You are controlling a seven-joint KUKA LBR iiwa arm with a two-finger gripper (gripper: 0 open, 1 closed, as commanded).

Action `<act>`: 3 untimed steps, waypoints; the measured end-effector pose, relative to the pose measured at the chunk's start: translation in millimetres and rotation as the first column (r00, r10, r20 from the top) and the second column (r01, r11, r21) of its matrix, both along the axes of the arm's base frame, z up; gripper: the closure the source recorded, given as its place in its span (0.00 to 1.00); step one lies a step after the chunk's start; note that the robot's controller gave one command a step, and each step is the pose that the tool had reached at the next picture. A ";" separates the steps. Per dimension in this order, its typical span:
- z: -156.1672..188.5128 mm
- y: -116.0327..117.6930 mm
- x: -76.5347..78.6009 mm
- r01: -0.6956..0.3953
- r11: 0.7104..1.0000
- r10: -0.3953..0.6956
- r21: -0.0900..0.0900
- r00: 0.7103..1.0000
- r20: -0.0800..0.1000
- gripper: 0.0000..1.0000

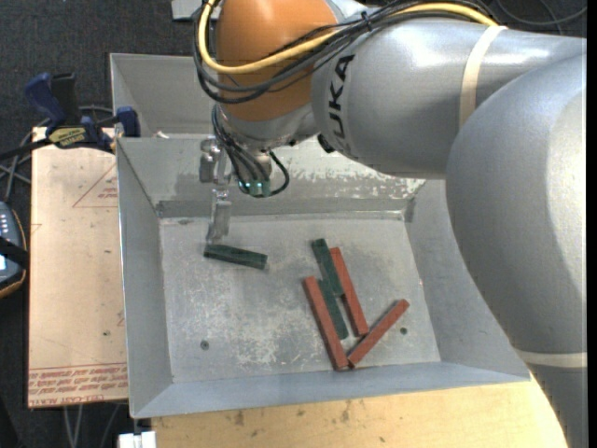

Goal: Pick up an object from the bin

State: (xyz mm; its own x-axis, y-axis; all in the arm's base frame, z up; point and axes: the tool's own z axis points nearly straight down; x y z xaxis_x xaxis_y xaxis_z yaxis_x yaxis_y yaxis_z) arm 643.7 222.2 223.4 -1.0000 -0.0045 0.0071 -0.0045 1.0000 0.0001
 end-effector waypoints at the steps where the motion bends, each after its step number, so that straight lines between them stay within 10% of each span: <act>1: 5.6 -1.1 1.9 0.003 1.000 -0.003 0.002 1.000 0.009 0.00; 3: -76.9 -67.9 -14.8 0.033 0.999 -0.033 -0.001 0.999 -0.001 0.00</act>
Offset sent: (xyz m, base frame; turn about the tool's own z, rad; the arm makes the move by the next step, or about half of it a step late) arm -0.0285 -0.0782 -0.1534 -0.0363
